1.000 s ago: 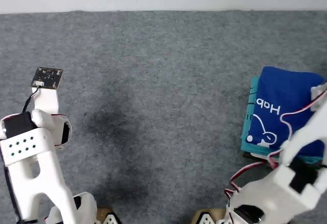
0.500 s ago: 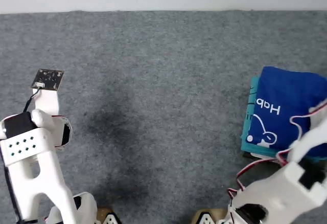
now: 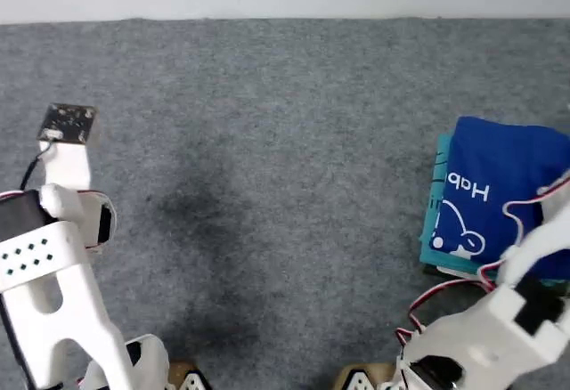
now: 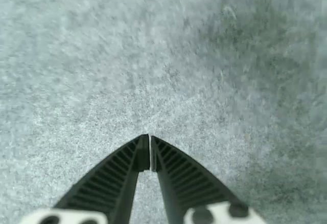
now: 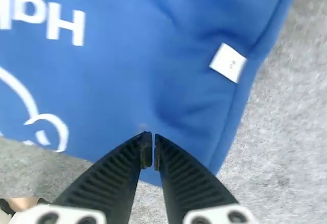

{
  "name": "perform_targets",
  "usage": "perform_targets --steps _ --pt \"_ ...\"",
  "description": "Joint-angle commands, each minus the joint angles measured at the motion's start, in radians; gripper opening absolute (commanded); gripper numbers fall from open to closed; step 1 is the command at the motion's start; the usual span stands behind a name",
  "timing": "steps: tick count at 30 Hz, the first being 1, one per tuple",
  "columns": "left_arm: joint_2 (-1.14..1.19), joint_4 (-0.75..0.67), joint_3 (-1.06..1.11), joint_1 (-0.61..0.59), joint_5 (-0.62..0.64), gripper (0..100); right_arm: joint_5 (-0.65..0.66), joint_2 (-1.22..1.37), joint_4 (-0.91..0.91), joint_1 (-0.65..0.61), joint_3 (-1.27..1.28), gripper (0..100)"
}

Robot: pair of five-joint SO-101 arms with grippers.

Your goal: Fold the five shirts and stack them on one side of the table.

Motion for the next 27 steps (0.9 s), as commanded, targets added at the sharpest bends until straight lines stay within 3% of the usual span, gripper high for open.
perform_targets --steps 1,5,10,18,27 --pt "-0.034 0.032 -0.076 0.006 0.089 2 0.005 -0.122 0.065 -0.058 -0.035 1.1" --pt "-0.048 0.037 -0.081 0.003 0.130 1 -0.075 -0.200 0.064 -0.082 -0.038 1.1" --pt "-0.230 0.003 -0.045 0.006 0.135 1 -0.221 -0.286 0.064 -0.166 -0.035 1.1" --pt "-0.577 -0.170 0.275 0.008 0.132 2 -0.423 -0.302 0.064 -0.334 -0.035 1.1" --pt "-0.755 -0.324 0.492 0.262 0.135 2 -0.713 -0.303 0.064 -0.407 -0.035 1.0"
